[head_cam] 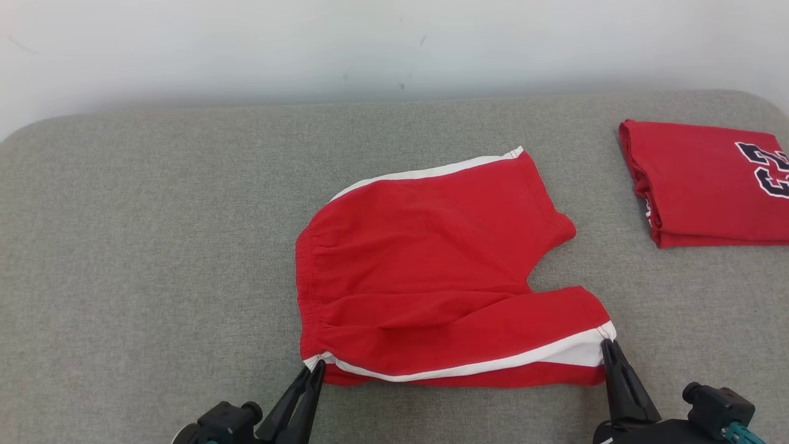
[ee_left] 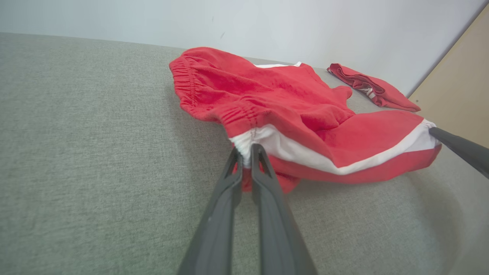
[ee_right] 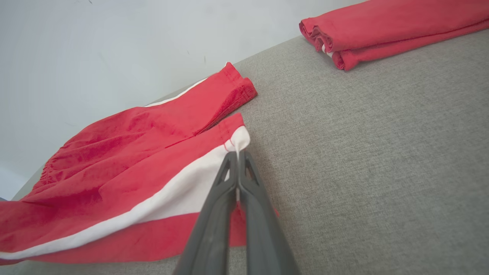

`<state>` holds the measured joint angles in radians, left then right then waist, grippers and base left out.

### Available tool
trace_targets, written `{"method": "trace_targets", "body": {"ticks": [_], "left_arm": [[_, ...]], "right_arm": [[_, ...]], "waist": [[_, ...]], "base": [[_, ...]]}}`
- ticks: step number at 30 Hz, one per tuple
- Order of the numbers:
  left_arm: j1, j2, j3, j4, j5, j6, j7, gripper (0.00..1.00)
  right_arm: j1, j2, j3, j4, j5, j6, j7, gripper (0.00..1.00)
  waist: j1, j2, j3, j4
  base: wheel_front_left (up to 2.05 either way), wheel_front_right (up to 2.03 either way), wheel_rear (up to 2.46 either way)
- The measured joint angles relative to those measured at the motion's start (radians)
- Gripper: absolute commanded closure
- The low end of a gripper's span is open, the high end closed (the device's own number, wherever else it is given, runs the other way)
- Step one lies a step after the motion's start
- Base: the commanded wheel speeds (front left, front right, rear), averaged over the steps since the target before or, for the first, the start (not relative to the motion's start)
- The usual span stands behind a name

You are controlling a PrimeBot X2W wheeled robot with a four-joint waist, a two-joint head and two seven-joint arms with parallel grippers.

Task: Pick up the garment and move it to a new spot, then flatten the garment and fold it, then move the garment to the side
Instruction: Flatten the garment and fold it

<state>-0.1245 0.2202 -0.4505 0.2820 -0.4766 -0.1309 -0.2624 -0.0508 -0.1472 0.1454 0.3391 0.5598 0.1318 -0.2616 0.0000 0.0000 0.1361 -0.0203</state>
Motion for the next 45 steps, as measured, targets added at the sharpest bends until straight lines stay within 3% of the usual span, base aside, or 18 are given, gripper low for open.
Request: {"method": "trace_targets", "body": {"ticks": [9, 10, 11, 12, 21, 35, 45], "left_arm": [[0.0, -0.001, 0.001, 0.013, 0.0, 0.0, 0.0, 1.0], [0.0, -0.002, 0.002, 0.018, 0.003, 0.0, 0.0, 0.75], [0.0, -0.003, 0.004, 0.022, 0.01, 0.0, 0.0, 0.75], [0.0, -0.005, 0.007, 0.023, 0.013, 0.0, 0.0, 0.0], [0.024, -0.021, 0.062, -0.012, 0.051, 0.0, 0.0, 0.0], [0.131, -0.049, 0.374, -0.201, 0.183, 0.0, 0.0, 0.0], [0.238, -0.072, 0.486, -0.267, 0.24, 0.0, 0.0, 0.0]], "right_arm": [[-0.001, 0.007, -0.003, 0.021, 0.001, 0.0, 0.0, 1.0], [-0.001, 0.007, -0.004, 0.028, 0.002, 0.0, 0.0, 0.67], [-0.001, 0.007, -0.006, 0.032, 0.001, 0.0, 0.0, 0.67], [-0.002, 0.008, -0.009, 0.034, 0.0, 0.0, 0.0, 0.0], [-0.003, 0.011, -0.044, 0.02, -0.019, 0.0, 0.0, 0.0], [0.061, 0.016, -0.141, -0.156, -0.17, 0.0, 0.0, 0.0], [0.153, 0.034, -0.18, -0.271, -0.222, 0.0, 0.0, 0.0]], "waist": [[0.0, 0.0, -0.001, -0.003], [0.0, 0.0, -0.002, -0.004], [0.0, 0.0, -0.004, -0.004], [0.0, 0.0, -0.005, -0.005], [0.0, 0.0, -0.031, -0.001], [0.0, 0.0, -0.099, 0.003], [0.0, 0.0, -0.135, -0.002]], "base": [[0.0, 0.0, 0.0], [0.0, 0.0, 0.0], [0.0, 0.0, 0.0], [0.0, 0.0, 0.0], [0.0, 0.0, 0.0], [0.0, 0.0, 0.0], [0.0, 0.0, 0.0]]}}
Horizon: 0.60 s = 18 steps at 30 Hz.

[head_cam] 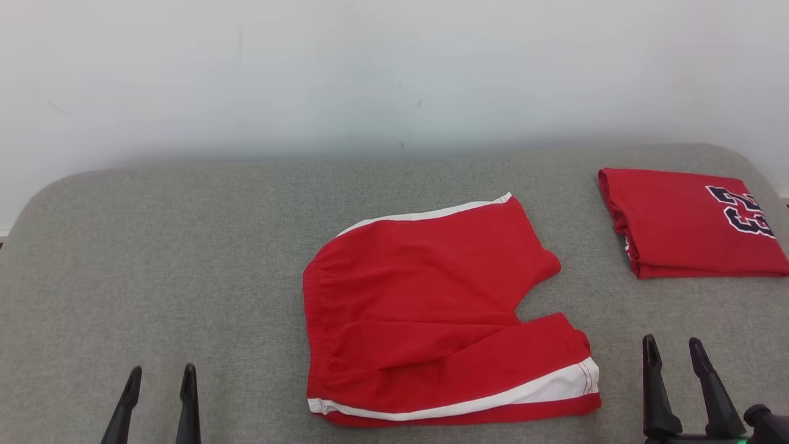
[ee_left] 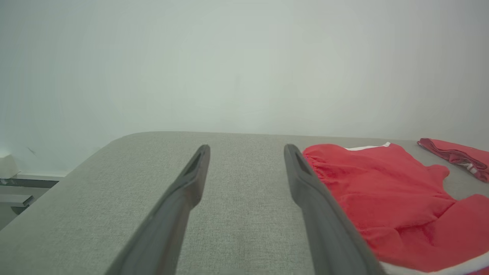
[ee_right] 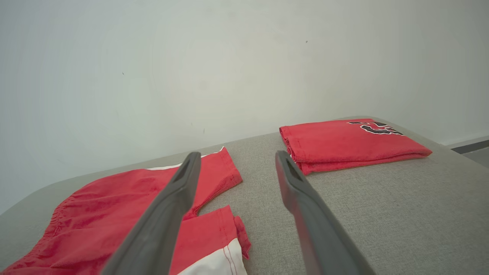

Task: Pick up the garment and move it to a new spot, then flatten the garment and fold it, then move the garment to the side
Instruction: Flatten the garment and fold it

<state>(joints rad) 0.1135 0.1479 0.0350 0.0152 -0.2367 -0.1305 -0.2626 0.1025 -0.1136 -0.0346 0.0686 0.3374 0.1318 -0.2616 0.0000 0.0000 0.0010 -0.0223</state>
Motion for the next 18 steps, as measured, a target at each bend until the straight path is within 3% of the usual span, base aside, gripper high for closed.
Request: {"method": "trace_targets", "body": {"ticks": [18], "left_arm": [[0.061, -0.012, 0.007, 0.02, 0.016, 0.0, 0.0, 0.0]], "right_arm": [[0.059, -0.022, 0.008, 0.016, -0.025, 0.0, 0.0, 0.0]], "waist": [[0.0001, 0.0001, -0.005, 0.018]], "base": [[0.0, 0.0, 0.0]]}}
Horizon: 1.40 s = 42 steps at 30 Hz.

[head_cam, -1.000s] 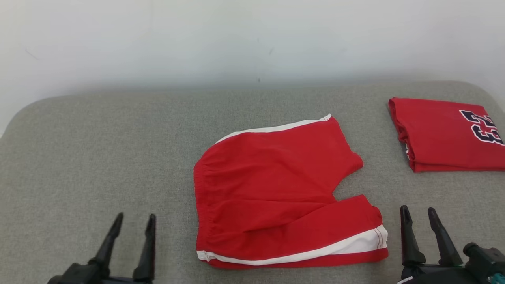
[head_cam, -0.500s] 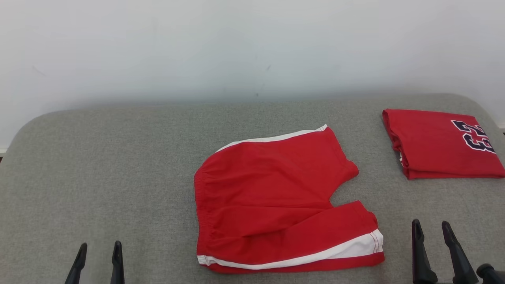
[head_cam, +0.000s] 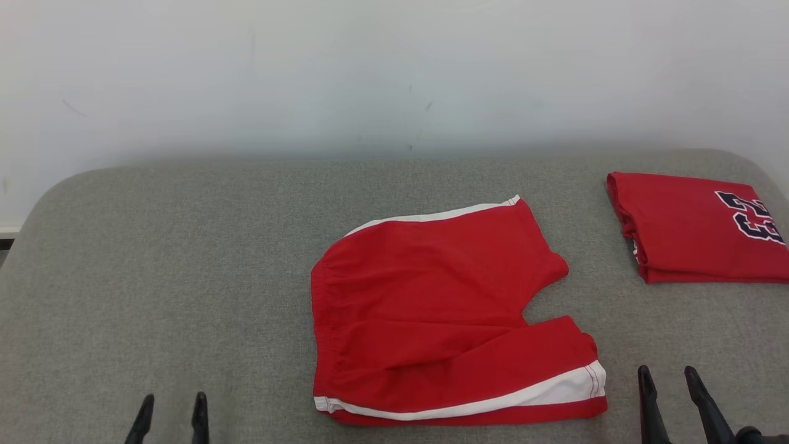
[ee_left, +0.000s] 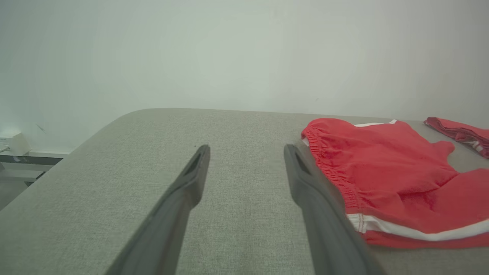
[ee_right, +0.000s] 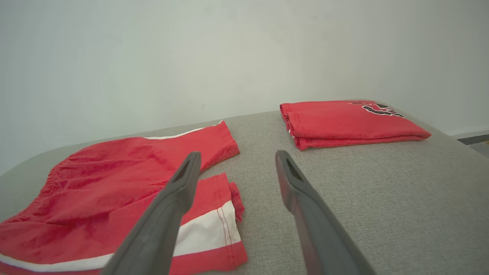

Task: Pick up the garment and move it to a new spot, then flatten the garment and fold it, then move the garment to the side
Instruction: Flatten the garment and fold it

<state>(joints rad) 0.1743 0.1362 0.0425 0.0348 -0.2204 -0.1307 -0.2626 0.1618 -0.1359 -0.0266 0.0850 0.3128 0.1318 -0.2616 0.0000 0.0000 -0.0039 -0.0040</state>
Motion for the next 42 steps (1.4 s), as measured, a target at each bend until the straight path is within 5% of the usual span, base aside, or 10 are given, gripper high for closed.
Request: {"method": "trace_targets", "body": {"ticks": [14, 27, 28, 29, 30, 42], "left_arm": [[-0.182, 0.13, -0.384, 0.179, -0.1, 0.0, 0.0, 0.0], [-0.347, 0.184, -0.555, 0.33, -0.204, 0.0, 0.0, 0.0], [-0.356, 0.184, -0.563, 0.333, -0.213, 0.0, 0.0, 0.13], [-0.363, 0.182, -0.571, 0.337, -0.221, 0.0, 0.0, 0.53], [-0.368, 0.18, -0.578, 0.344, -0.23, 0.0, 0.0, 1.0], [-0.381, 0.16, -0.593, 0.309, -0.279, 0.0, 0.0, 1.0]], "right_arm": [[-0.149, -0.101, 0.149, 0.196, 0.003, 0.0, 0.015, 0.0], [-0.275, -0.138, 0.271, 0.342, 0.042, 0.0, 0.005, 0.0], [-0.28, -0.139, 0.275, 0.345, 0.045, 0.0, 0.005, 0.51], [-0.283, -0.139, 0.28, 0.347, 0.047, 0.0, 0.004, 0.59], [-0.284, -0.139, 0.284, 0.349, 0.048, 0.0, 0.004, 1.0], [-0.252, -0.142, 0.294, 0.275, 0.064, 0.0, 0.0, 1.0]], "waist": [[0.0001, 0.0001, 0.062, -0.004], [0.0002, 0.0001, 0.152, -0.018], [0.0001, 0.0001, 0.158, -0.018], [0.0002, 0.0002, 0.163, -0.017], [0.0002, 0.0001, 0.168, -0.017], [0.0001, 0.0001, 0.165, -0.012]], "base": [[0.0, 0.0, 0.0], [0.0, 0.0, 0.0], [0.0, 0.0, 0.0], [0.0, 0.0, 0.0], [0.0, 0.0, 0.0], [0.0, 0.0, 0.0]]}}
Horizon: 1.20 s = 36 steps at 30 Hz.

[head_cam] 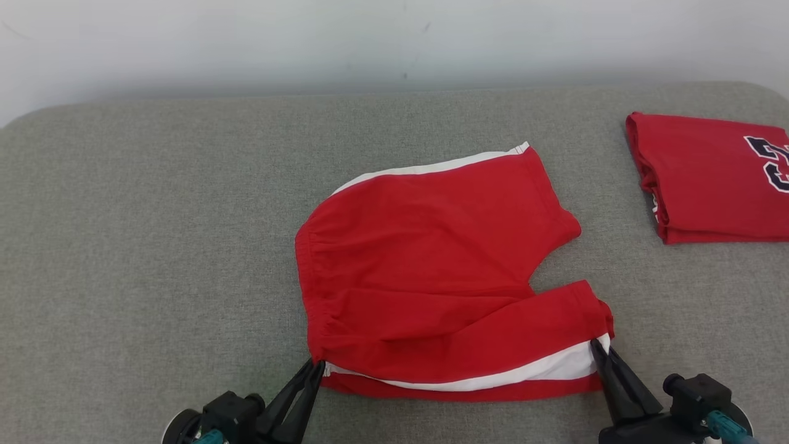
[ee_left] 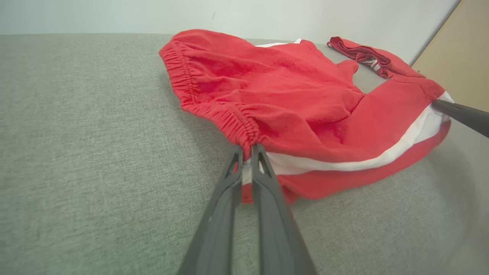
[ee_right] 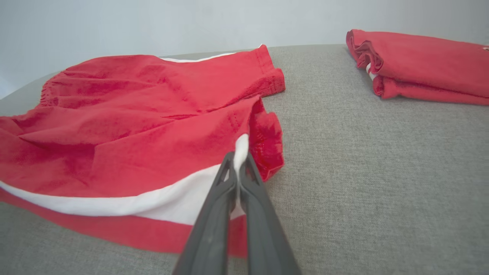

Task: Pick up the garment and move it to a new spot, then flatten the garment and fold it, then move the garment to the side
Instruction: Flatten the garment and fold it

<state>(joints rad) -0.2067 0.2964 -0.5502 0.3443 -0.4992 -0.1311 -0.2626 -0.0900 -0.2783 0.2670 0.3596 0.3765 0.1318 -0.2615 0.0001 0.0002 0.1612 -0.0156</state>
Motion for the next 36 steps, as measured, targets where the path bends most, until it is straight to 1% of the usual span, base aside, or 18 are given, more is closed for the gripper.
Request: {"method": "trace_targets", "body": {"ticks": [6, 15, 17, 20, 25, 31, 36], "left_arm": [[0.039, -0.004, 0.039, -0.055, 0.014, 0.0, 0.0, 1.0], [0.063, -0.015, 0.042, -0.043, 0.024, 0.0, 0.0, 1.0], [0.066, -0.018, 0.064, -0.065, 0.024, 0.0, 0.0, 1.0], [0.066, -0.013, 0.096, -0.095, 0.032, 0.0, 0.0, 1.0], [0.021, 0.002, 0.124, -0.14, 0.029, 0.0, 0.0, 1.0], [-0.104, 0.029, 0.1, -0.144, 0.009, 0.0, 0.0, 1.0], [-0.139, 0.033, 0.087, -0.127, 0.005, 0.0, 0.0, 1.0]], "right_arm": [[0.025, 0.006, -0.016, -0.036, -0.003, 0.0, 0.0, 1.0], [0.028, 0.014, -0.02, -0.023, -0.002, 0.0, 0.0, 1.0], [0.03, 0.027, -0.037, -0.041, 0.004, 0.0, 0.0, 1.0], [0.027, 0.025, -0.037, -0.06, 0.011, 0.0, 0.0, 1.0], [-0.046, 0.022, -0.027, -0.07, 0.048, 0.0, 0.0, 1.0], [-0.173, 0.02, 0.028, -0.044, 0.089, 0.0, 0.0, 1.0], [-0.207, 0.023, 0.044, -0.02, 0.099, 0.0, 0.0, 1.0]], "waist": [[-0.0001, -0.0001, -0.011, 0.002], [-0.0002, -0.0001, -0.029, -0.003], [-0.0002, -0.0001, -0.038, -0.006], [-0.0002, -0.0001, -0.047, -0.008], [-0.0002, -0.0002, -0.058, -0.012], [-0.0002, -0.0001, -0.062, -0.017], [-0.0001, -0.0001, -0.062, -0.023]], "base": [[0.0, 0.0, 0.0], [0.0, 0.0, 0.0], [0.0, 0.0, 0.0], [0.0, 0.0, 0.0], [0.0, 0.0, 0.0], [0.0, 0.0, 0.0], [0.0, 0.0, 0.0]]}}
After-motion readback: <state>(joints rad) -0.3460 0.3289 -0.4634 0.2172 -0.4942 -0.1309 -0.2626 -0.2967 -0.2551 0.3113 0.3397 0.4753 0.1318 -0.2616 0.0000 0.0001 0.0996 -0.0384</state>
